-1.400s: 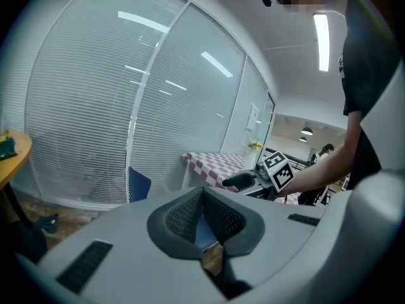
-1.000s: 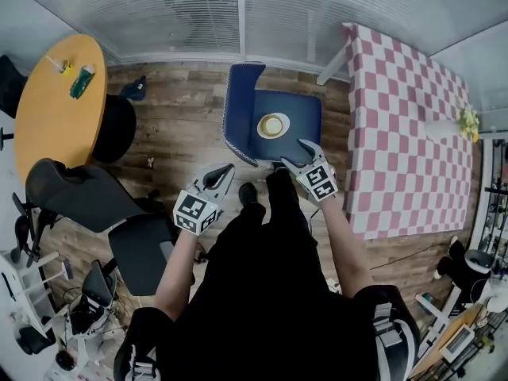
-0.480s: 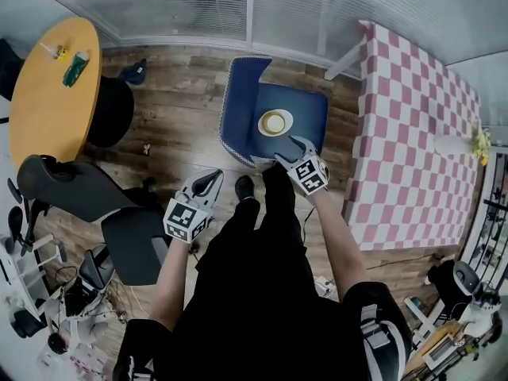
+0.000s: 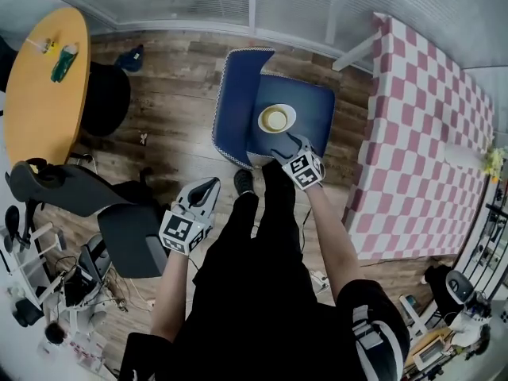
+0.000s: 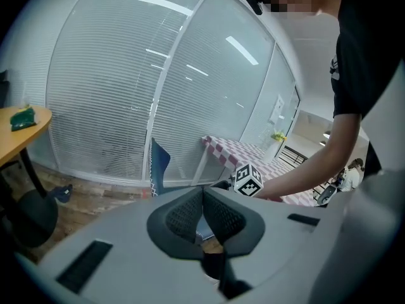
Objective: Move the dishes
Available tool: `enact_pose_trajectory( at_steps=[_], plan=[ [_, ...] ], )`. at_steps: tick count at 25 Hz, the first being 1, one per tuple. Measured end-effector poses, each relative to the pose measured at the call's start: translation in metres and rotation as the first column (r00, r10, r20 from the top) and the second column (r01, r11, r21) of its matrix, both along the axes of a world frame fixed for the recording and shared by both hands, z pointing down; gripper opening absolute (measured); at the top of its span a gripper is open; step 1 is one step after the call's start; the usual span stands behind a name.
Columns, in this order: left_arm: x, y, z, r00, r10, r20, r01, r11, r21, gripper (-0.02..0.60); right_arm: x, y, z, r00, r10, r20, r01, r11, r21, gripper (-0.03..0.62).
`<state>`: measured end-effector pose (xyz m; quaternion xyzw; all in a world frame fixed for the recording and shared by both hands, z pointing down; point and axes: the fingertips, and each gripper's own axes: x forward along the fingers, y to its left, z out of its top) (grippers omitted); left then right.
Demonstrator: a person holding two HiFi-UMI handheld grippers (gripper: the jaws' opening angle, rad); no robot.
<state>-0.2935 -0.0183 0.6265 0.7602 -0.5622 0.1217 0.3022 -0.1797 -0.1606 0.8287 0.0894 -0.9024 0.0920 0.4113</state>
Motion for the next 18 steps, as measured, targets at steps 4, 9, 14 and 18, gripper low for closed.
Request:
enact_pose_trajectory(
  at_steps=[4,9,14,18],
  plan=[
    [-0.001,-0.008,0.014,1.000,-0.021,-0.005,0.021,1.000,-0.009,0.021,-0.005,-0.012,0.027,1.000,-0.013,-0.012,0.013,1.000,0.003,0.321],
    [0.001,-0.013,0.035,0.999,-0.032,-0.014,0.032,0.999,-0.039,0.021,-0.008,-0.024,0.062,0.999,-0.019,-0.038,0.018,1.000,-0.009,0.321],
    [0.002,-0.019,0.056,0.999,-0.039,-0.027,0.037,0.997,-0.065,0.021,-0.008,-0.038,0.096,0.996,-0.030,-0.082,0.028,0.999,-0.023,0.322],
    [0.000,-0.021,0.069,0.998,-0.053,-0.036,0.050,0.996,-0.077,0.021,-0.016,-0.043,0.122,0.992,-0.065,-0.111,0.062,0.998,-0.026,0.329]
  ],
)
